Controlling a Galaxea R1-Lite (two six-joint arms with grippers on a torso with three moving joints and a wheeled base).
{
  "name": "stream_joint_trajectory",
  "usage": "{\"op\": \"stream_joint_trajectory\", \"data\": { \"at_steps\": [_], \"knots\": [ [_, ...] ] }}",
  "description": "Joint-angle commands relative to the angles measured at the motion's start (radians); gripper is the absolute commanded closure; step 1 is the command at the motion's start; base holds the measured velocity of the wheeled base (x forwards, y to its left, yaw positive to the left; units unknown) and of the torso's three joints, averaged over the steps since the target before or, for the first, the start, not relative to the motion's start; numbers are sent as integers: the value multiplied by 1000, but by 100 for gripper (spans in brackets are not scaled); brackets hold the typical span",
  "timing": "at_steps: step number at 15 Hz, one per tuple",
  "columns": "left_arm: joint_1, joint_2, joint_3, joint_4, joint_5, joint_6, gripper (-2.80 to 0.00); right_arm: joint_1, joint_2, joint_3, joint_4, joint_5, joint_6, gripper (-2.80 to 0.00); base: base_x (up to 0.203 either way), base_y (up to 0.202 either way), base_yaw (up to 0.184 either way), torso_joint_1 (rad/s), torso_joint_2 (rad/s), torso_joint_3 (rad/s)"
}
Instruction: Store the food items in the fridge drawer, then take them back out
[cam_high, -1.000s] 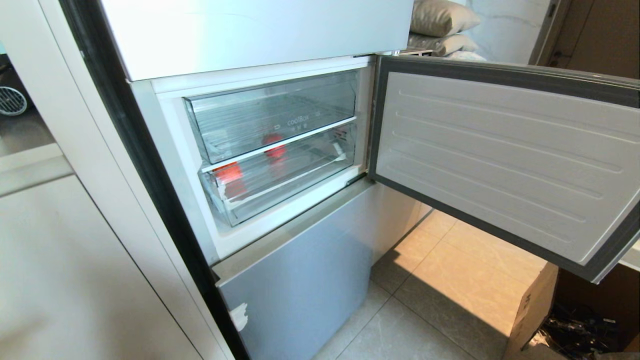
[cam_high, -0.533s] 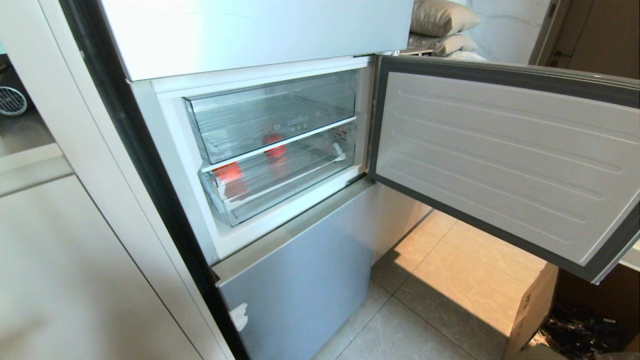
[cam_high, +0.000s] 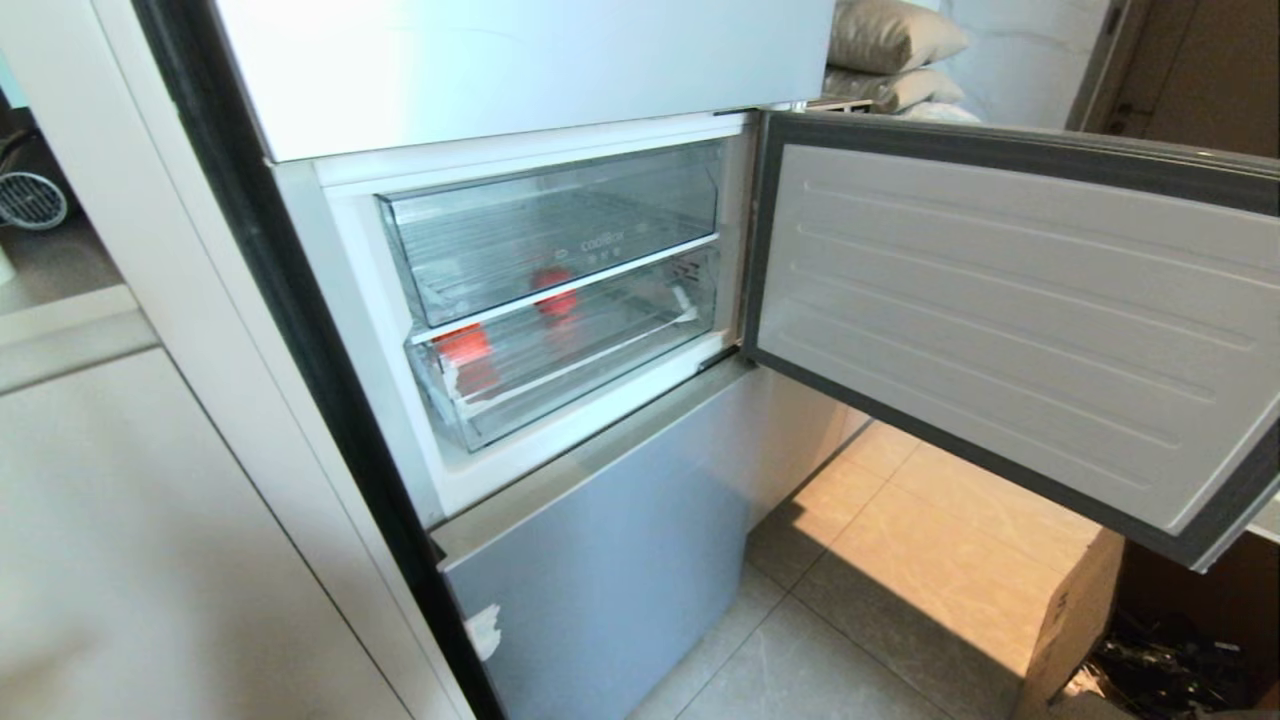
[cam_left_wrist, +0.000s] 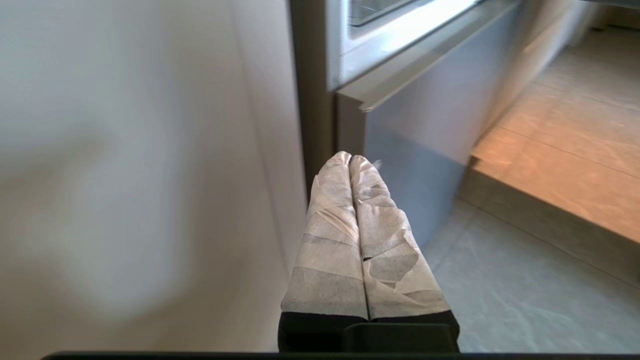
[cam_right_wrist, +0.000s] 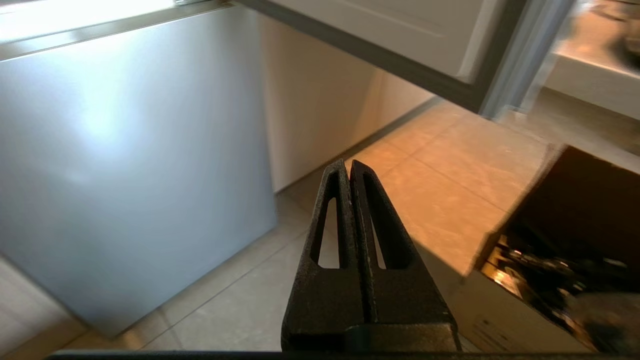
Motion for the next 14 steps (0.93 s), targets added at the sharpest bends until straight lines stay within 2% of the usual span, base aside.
{"op": "stream_joint_trajectory", "data": {
  "at_steps": [1,14],
  "knots": [
    [0,1,0,0,0,0,0,0,2,0,0,0,-1,0,5,-7,139,12,2,-1],
    [0,0,0,0,0,0,0,0,2,0,0,0,-1,0,1,-9,175,0,2,3]
  ]
}}
